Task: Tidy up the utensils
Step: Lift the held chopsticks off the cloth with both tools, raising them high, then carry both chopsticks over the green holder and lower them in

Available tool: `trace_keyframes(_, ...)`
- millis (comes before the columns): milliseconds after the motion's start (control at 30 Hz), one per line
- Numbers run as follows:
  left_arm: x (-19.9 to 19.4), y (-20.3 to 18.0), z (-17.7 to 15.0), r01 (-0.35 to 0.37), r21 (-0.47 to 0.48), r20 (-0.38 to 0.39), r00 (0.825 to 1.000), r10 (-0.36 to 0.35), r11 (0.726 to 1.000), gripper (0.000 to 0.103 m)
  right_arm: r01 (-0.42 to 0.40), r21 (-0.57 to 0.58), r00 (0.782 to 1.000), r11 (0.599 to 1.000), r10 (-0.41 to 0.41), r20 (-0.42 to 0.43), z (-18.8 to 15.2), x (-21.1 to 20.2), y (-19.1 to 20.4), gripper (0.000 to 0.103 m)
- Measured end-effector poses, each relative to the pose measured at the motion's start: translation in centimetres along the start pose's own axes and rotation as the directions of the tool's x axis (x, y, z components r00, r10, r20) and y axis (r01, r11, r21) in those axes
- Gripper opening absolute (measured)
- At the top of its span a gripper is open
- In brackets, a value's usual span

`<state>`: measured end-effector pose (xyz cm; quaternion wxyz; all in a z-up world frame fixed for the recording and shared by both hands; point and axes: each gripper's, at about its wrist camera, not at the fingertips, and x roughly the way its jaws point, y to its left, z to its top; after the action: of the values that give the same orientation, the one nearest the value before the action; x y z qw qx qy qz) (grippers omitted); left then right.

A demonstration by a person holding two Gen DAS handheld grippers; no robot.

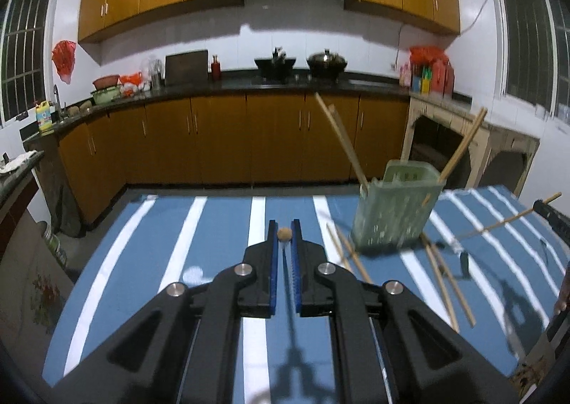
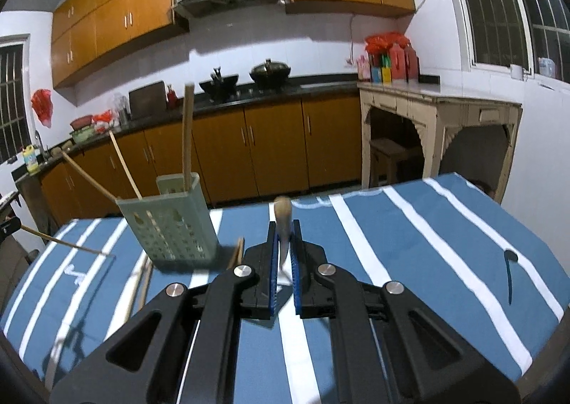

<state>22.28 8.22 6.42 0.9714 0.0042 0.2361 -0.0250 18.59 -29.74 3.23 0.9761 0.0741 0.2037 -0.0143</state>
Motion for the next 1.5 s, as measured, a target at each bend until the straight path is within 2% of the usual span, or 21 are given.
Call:
trace_keyframes(300, -0.8, -0.3, 2.7, 0.021, -0.024, 0.05, 0.999, -0.02, 0.999, 0.008, -0.047, 0.017, 0.998, 0.999, 0.047, 0.043, 2.4, -0.4, 0.4, 0.007)
trace_keyframes(533, -0.8, -0.4, 3.0, 0.033, -0.025, 0.055, 0.998, -0.032, 0.999, 0.008, -0.078, 0.022, 0.996, 0.997, 0.077, 0.036, 3.1, -0.5, 0.7, 0.007)
trace_keyframes(767, -1.5, -0.9, 4.6, 0.072, -0.031, 0.08, 0.994, -0.07, 0.997, 0.008, -0.191, 0.049, 0.981, 0.98, 0.189, 0.051, 6.0, -1.6, 1.4, 0.007)
trace_keyframes(967, -3.3, -2.6, 8.0, 0.119, -0.011, 0.159, 0.981, -0.116, 0.993, 0.008, -0.29, 0.023, 0.95, 0.957, 0.284, 0.126, 9.5, -3.7, 3.5, 0.007)
trace_keyframes(1100, -3.9, -4.2, 11.1, 0.146, -0.01, 0.214, 0.967, -0.14, 0.989, 0.008, -0.313, -0.011, 0.935, 0.95, 0.31, 0.175, 11.3, -4.2, 5.3, 0.007)
trace_keyframes(1200, -4.3, -5.2, 13.0, 0.16, -0.017, 0.249, 0.957, -0.151, 0.987, 0.008, -0.299, -0.057, 0.929, 0.953, 0.304, 0.21, 12.4, -4.1, 7.1, 0.007)
trace_keyframes(1333, -4.3, -6.4, 15.8, 0.171, -0.044, 0.302, 0.941, -0.15, 0.984, 0.008, -0.287, -0.06, 0.928, 0.956, 0.294, 0.228, 13.2, -2.9, 8.0, 0.007)
trace_keyframes(1500, -3.0, -8.1, 17.3, 0.142, -0.059, 0.367, 0.924, -0.111, 0.988, 0.008, -0.237, -0.061, 0.95, 0.97, 0.244, 0.195, 12.9, 0.1, 8.6, 0.007)
